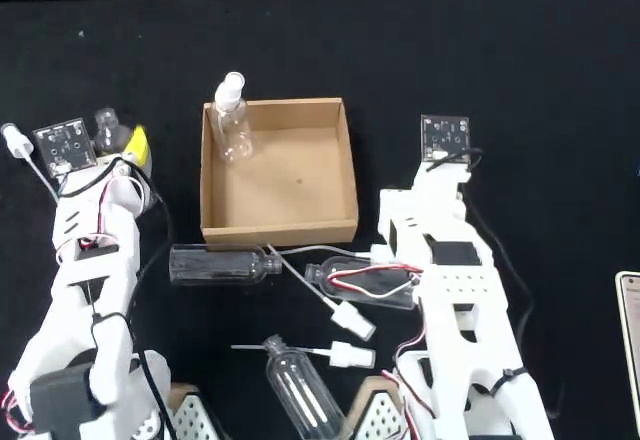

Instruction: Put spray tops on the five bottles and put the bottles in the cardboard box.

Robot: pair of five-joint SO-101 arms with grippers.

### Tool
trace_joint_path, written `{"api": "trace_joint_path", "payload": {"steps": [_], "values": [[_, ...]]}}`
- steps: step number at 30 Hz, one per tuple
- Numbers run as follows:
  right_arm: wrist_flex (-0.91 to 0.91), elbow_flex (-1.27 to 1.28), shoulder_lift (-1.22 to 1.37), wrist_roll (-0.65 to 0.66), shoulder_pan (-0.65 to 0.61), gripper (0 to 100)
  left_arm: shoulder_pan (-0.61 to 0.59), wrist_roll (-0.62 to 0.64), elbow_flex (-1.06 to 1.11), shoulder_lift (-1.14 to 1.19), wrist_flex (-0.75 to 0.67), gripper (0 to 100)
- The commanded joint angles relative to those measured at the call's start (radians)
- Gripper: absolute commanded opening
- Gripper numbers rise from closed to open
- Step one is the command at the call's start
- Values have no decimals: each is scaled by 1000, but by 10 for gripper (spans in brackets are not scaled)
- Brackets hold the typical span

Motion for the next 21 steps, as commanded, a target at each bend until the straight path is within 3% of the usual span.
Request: {"api": "trace_joint_path", "payload": {"steps": [1,4,6,11,15,21], "values": [[-25,-7,-50,3,18,208,7,2,22,37,-265,137],[-25,-7,-50,3,18,208,8,2,77,120,-488,137],[-25,-7,-48,3,18,208,4,2,81,187,-565,139],[-25,-7,-48,3,18,208,-2,2,47,328,-624,141],[-25,-7,-48,3,18,208,-1,2,54,396,-773,141],[-25,-7,-50,3,18,208,-1,-28,54,465,-790,142]]}}
